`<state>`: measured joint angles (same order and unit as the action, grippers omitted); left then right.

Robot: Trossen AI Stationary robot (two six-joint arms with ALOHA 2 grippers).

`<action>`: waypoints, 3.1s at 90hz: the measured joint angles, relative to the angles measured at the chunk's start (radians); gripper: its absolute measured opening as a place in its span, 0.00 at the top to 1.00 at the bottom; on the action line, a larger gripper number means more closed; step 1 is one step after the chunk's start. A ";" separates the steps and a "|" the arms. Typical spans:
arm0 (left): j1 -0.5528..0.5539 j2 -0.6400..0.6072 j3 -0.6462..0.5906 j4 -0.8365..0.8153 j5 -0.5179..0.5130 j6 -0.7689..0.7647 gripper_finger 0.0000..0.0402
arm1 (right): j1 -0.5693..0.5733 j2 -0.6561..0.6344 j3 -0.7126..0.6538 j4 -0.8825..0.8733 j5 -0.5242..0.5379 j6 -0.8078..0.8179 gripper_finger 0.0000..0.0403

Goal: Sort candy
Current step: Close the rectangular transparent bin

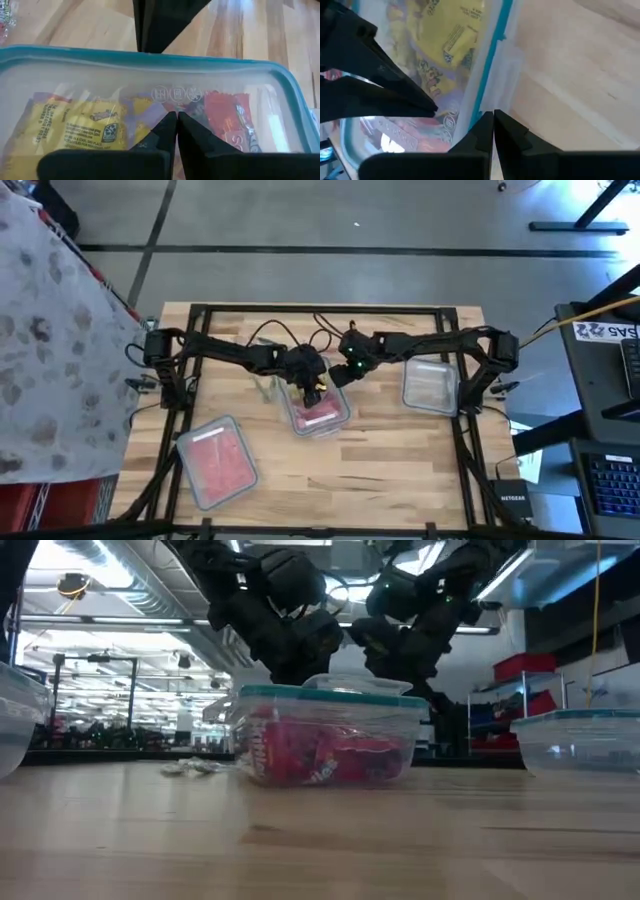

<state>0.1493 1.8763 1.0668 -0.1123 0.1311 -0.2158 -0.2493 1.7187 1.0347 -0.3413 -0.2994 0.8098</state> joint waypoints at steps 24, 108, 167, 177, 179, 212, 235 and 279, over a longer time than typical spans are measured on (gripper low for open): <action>0.006 0.000 0.000 -0.018 0.047 0.007 1.00 | 0.000 0.010 -0.051 0.144 -0.010 0.072 1.00; 0.008 0.004 0.000 0.005 0.050 0.018 1.00 | 0.055 0.053 -0.057 0.163 0.078 0.166 1.00; 0.000 0.004 0.000 -0.016 0.081 0.012 1.00 | 0.052 -0.057 -0.047 -0.070 0.025 -0.050 1.00; -0.014 0.004 0.001 -0.013 0.079 0.013 1.00 | 0.024 -0.089 -0.047 -0.106 0.025 -0.205 1.00; -0.017 0.004 0.001 -0.007 0.079 0.016 1.00 | 0.017 -0.095 -0.047 -0.107 0.017 -0.248 1.00; -0.034 0.032 0.001 0.072 0.083 0.075 1.00 | -0.024 -0.098 -0.059 -0.128 -0.156 -0.830 1.00; -0.032 -0.076 -0.006 -0.002 0.040 -0.023 1.00 | -0.031 -0.115 -0.064 -0.121 -0.186 -0.908 1.00; -0.034 -0.150 -0.010 -0.009 -0.053 -0.258 1.00 | -0.111 -0.117 -0.064 -0.166 -0.100 -1.086 0.67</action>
<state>0.1149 1.7267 1.0573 -0.1214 0.0777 -0.4743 -0.3598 1.6021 0.9707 -0.5071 -0.3990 -0.2763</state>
